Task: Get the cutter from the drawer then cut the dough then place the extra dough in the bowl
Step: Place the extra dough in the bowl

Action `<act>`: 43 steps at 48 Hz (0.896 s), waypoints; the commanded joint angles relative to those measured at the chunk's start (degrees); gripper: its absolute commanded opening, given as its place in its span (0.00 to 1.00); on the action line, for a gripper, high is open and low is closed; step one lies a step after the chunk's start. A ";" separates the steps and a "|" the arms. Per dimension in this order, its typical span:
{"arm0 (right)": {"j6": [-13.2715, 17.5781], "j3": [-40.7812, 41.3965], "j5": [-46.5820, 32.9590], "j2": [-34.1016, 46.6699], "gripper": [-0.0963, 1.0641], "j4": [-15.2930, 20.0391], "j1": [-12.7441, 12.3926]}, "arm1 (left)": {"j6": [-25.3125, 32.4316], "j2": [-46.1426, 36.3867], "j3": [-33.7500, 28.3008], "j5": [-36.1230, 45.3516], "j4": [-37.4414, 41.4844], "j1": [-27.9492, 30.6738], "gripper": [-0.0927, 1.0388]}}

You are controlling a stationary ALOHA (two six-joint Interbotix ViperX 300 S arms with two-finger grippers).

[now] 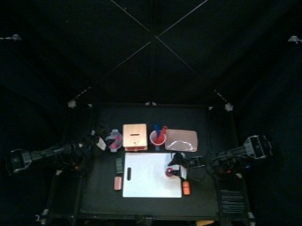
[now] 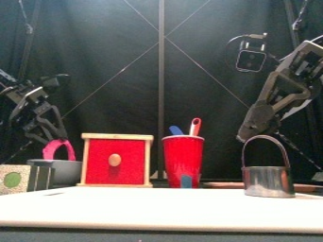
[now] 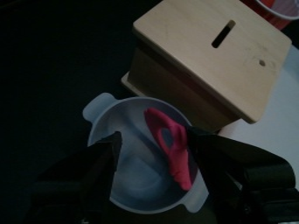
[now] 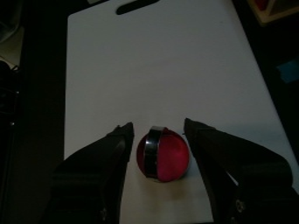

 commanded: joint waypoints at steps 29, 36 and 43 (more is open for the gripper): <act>0.09 -1.14 -0.26 -0.53 0.82 0.09 -0.09 | 0.09 0.09 0.53 -0.79 -15.21 0.26 0.90; 0.09 -1.14 -0.26 -0.53 0.82 0.18 -0.09 | 0.09 -0.09 0.09 -0.79 -15.21 0.26 0.90; 0.09 -1.14 -0.26 -0.53 0.82 0.18 -0.09 | 0.09 -1.23 -1.23 -0.62 -15.21 0.35 0.90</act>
